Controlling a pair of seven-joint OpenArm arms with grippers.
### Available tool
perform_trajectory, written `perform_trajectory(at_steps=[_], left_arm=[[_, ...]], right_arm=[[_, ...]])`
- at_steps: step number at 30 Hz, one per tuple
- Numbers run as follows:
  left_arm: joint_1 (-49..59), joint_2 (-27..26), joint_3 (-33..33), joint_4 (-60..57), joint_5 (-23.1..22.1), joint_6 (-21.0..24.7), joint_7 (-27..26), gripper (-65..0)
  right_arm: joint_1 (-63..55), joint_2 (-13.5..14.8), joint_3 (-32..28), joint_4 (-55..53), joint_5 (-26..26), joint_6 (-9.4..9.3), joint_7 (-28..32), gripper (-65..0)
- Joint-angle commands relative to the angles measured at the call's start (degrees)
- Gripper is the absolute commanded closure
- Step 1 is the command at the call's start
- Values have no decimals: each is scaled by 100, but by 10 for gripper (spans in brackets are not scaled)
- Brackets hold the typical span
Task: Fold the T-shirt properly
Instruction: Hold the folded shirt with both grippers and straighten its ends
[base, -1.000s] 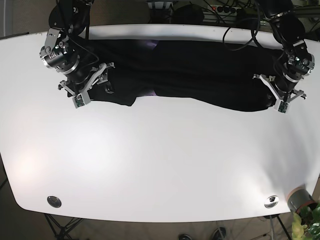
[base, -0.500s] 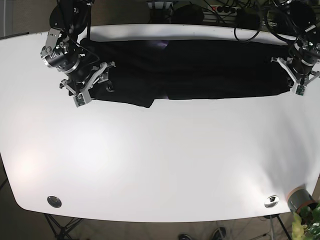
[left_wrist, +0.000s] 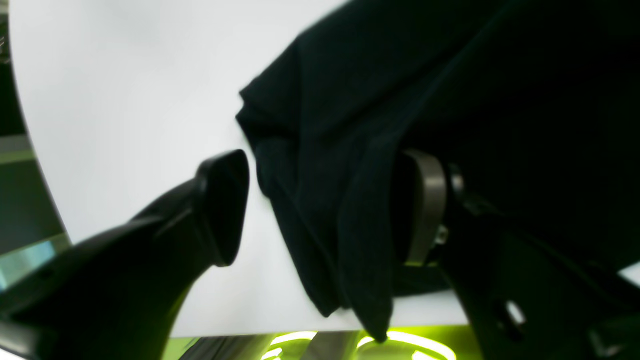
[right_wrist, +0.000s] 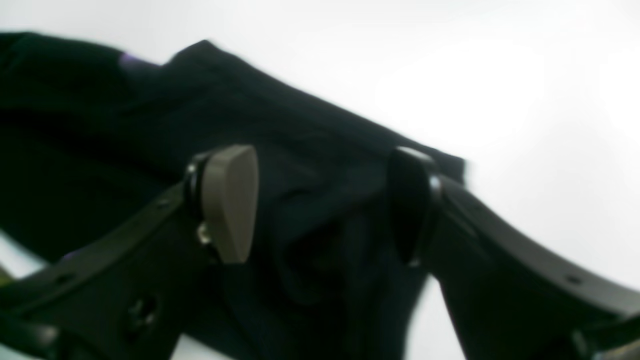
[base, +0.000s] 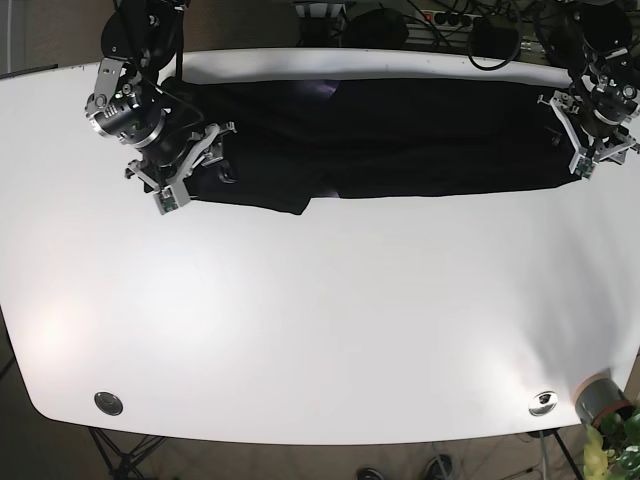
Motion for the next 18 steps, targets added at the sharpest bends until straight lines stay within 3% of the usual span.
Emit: perform_trajectory(at_steps=[1, 3, 7, 14, 18], left_arm=[[-13, -339, 207, -18, 82, 10, -76, -407], [-4, -567, 515, -27, 100, 10, -76, -388], [-13, -664, 515, 193, 38, 10, -76, -354], [-22, -647, 304, 623, -1060, 10, -76, -339], [-40, -550, 577, 351, -1122, 10, -76, -339]], right_arm=[[36, 28, 11, 86, 112, 5, 131, -393], [36, 19, 2, 86, 112, 5, 131, -393], [45, 19, -86, 86, 112, 5, 131, -393], [106, 19, -121, 86, 85, -13, 131, -393], [185, 28, -306, -20, 41, -39, 131, -393]])
